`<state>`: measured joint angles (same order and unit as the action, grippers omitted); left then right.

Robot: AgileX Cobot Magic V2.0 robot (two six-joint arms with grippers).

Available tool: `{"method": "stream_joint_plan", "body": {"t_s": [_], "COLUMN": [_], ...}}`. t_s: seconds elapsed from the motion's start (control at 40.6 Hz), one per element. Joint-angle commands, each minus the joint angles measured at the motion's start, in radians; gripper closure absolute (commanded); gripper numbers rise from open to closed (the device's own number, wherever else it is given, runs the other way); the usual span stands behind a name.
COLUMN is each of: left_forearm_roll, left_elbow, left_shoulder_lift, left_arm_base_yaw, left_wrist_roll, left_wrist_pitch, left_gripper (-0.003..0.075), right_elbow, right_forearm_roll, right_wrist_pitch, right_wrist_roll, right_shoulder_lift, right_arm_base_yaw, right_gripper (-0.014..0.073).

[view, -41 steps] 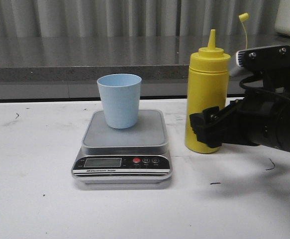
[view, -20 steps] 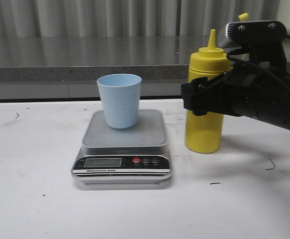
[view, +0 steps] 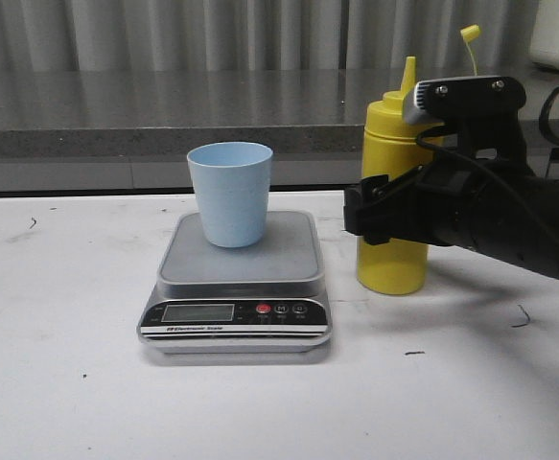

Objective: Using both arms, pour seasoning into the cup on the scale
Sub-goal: 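Move the right gripper to the yellow squeeze bottle and grasp it, then lift the yellow bottle and tilt its nozzle toward the cup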

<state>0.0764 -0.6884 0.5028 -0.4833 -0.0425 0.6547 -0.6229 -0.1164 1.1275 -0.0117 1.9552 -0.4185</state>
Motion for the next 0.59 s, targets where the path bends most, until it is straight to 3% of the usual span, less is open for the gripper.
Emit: {"method": "stream_joint_plan", "body": {"t_s": [0.0,0.123,0.295,0.566], "left_forearm_roll": [-0.005,-0.005,-0.005,-0.005], "left_elbow": [-0.024,-0.024,-0.024,-0.024], "left_shoulder_lift": [0.004,0.004,0.004,0.004], "left_arm_base_yaw": [-0.007,-0.007,-0.007,-0.007], "left_wrist_roll": [0.0,0.0,0.0,0.0], "left_wrist_pitch": [-0.085,-0.085,-0.085,-0.085], "left_gripper": [0.0354,0.0354,0.0354,0.0354], "right_elbow": [-0.02,-0.02,-0.02,-0.022], "right_forearm_roll": [-0.001,-0.001,-0.001,-0.002], "right_wrist_pitch": [0.048,0.031,-0.058,-0.368], "right_wrist_roll": [0.0,0.0,-0.018,-0.371], "right_shoulder_lift": [-0.041,-0.042,-0.096,-0.316], "right_arm_base_yaw": [-0.001,-0.001,-0.001,0.001], "right_gripper": [0.0104,0.0225,0.0243,0.0245]}}
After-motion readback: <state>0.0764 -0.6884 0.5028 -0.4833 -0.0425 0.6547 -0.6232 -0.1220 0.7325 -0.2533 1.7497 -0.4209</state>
